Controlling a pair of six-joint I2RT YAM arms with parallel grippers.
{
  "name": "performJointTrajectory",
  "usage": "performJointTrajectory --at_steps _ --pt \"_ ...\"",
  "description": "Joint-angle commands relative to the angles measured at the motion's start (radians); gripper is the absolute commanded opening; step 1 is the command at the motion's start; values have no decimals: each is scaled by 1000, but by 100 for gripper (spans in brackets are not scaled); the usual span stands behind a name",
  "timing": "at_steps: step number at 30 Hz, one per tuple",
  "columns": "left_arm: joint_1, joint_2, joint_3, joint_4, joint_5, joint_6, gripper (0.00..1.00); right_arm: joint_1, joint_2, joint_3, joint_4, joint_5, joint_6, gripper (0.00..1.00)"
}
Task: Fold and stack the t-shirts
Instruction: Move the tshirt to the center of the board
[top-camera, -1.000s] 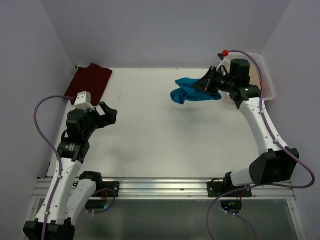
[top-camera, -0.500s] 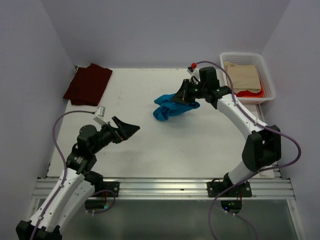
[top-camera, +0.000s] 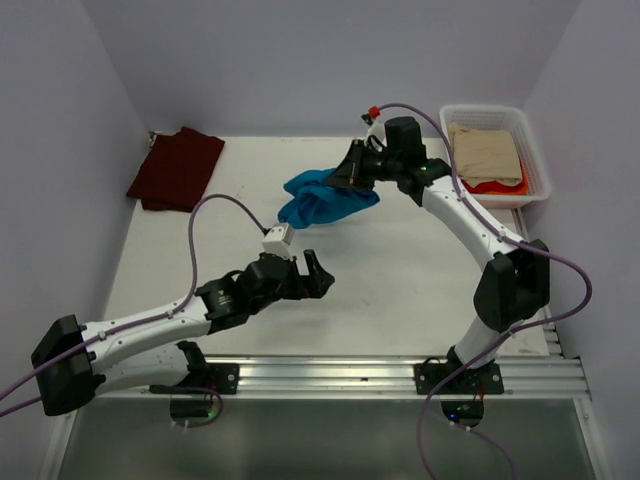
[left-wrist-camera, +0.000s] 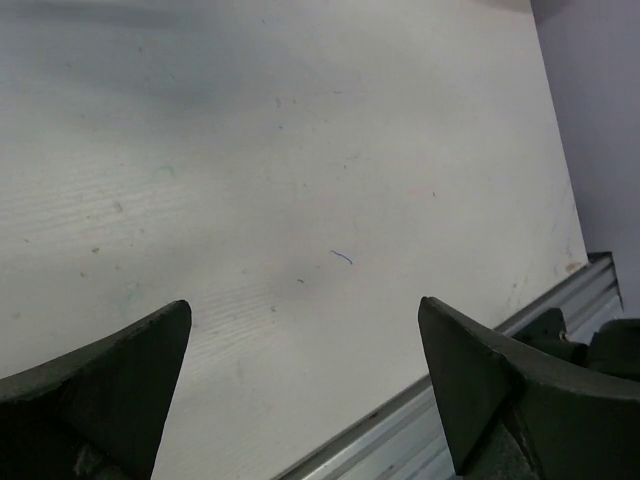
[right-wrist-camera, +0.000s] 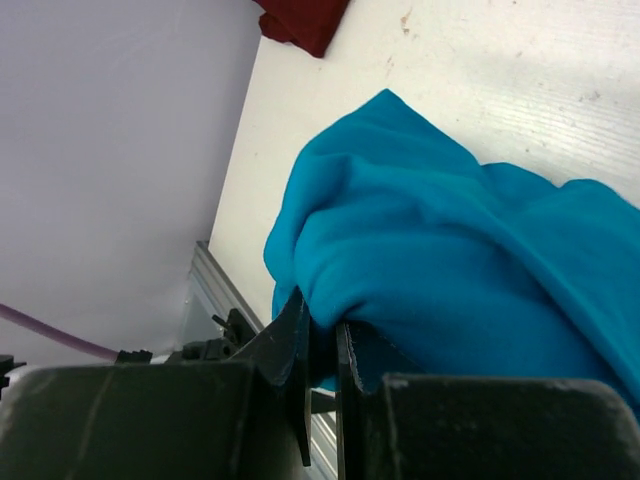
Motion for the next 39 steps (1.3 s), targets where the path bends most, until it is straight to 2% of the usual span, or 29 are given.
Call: performJointTrajectory --at_steps 1,10,15,18,21,27,29,31,35,39 --pt "-17 34 56 22 -255 71 100 5 -11 57 35 -44 13 0" --pt "-17 139 -15 321 -327 -28 100 7 -38 49 38 -75 3 0" --pt "-92 351 163 275 -592 236 100 7 -32 65 35 -93 8 0" --pt "-112 426 177 359 -698 412 100 9 -23 89 6 -100 -7 0" --pt "-123 448 148 515 -809 595 100 9 -17 117 -29 -98 -27 0" --pt "-145 431 111 654 -887 885 100 7 26 181 -98 -89 -73 0" --pt "-164 437 82 782 -904 1053 100 7 43 198 -103 -92 -75 0" --pt "-194 465 79 858 -910 1145 100 7 66 210 -98 -101 -66 0" --pt "-195 506 47 979 -883 1245 100 12 78 218 -75 -124 -41 0" --pt "-157 557 45 1022 -852 1264 100 22 66 236 -94 -136 -49 0"
